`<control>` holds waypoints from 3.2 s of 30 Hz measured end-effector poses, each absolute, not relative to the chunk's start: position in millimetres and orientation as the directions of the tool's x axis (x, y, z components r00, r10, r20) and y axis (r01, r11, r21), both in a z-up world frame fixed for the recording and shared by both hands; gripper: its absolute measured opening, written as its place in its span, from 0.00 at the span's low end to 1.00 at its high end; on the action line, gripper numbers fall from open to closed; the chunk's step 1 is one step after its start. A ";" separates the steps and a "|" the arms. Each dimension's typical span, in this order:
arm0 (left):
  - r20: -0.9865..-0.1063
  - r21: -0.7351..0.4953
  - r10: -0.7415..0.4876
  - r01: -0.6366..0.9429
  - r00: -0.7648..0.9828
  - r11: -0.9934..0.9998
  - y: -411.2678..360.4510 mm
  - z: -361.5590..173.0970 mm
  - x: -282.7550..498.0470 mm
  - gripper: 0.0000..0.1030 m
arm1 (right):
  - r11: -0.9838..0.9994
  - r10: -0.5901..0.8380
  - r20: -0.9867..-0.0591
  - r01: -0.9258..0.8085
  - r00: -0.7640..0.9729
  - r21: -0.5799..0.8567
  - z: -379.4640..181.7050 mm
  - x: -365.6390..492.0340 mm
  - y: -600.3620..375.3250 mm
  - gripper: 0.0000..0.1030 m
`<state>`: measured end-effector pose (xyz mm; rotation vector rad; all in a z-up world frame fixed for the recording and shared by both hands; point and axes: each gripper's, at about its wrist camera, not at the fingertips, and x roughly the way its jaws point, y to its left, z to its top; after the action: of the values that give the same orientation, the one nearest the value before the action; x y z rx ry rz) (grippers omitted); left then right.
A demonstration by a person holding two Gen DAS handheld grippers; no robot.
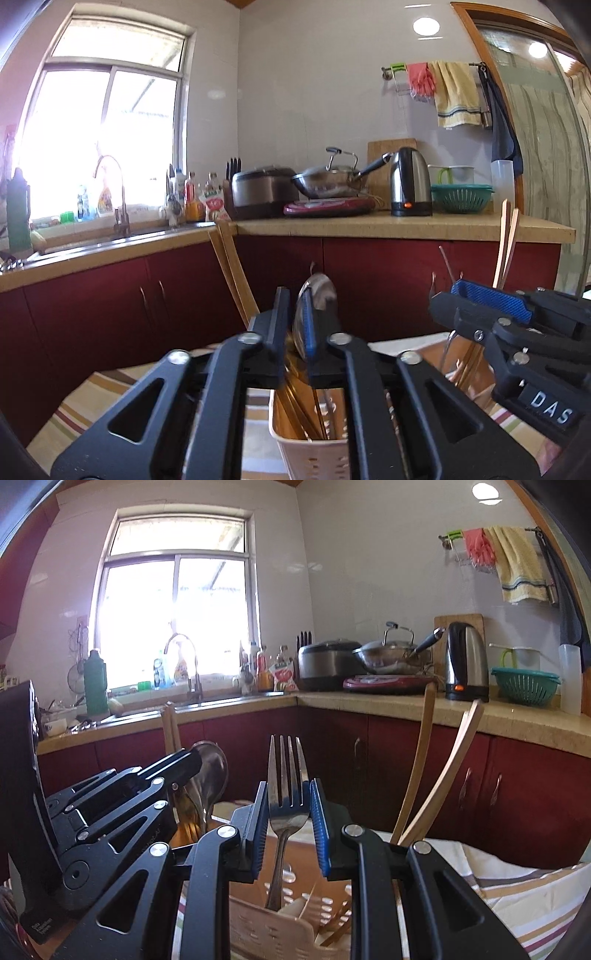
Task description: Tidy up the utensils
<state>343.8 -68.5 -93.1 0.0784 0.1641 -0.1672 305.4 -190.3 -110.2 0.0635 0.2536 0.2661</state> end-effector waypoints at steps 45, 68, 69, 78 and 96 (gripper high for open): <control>-0.316 -0.039 -0.132 0.126 0.940 0.991 -40.4 -24.8 133.3 0.96 | 0.997 0.022 -0.315 0.004 0.949 0.083 -60.0 103.6 -211.0 0.77; -0.309 -0.054 -0.110 0.098 0.945 0.994 -14.8 -11.8 72.6 0.96 | 0.999 0.002 -0.242 0.007 0.970 0.037 -42.8 55.0 -197.2 0.80; -0.310 -0.055 -0.109 0.097 0.945 0.994 -14.2 -11.9 72.4 0.96 | 0.999 0.003 -0.241 0.006 0.970 0.037 -42.8 54.7 -196.7 0.80; -0.319 -0.061 -0.110 0.096 0.941 0.994 -11.8 -12.9 73.1 0.96 | 0.999 0.004 -0.239 0.004 0.971 0.033 -42.5 53.1 -196.2 0.80; -0.339 -0.055 -0.115 0.102 0.934 0.993 -9.8 -18.9 74.5 0.96 | 0.999 0.004 -0.243 0.004 0.970 0.032 -45.6 52.1 -195.6 0.80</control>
<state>74.5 -9.8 -18.9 -0.0366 0.3484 -0.1113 52.1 -195.6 -45.6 0.0325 0.2459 -0.0002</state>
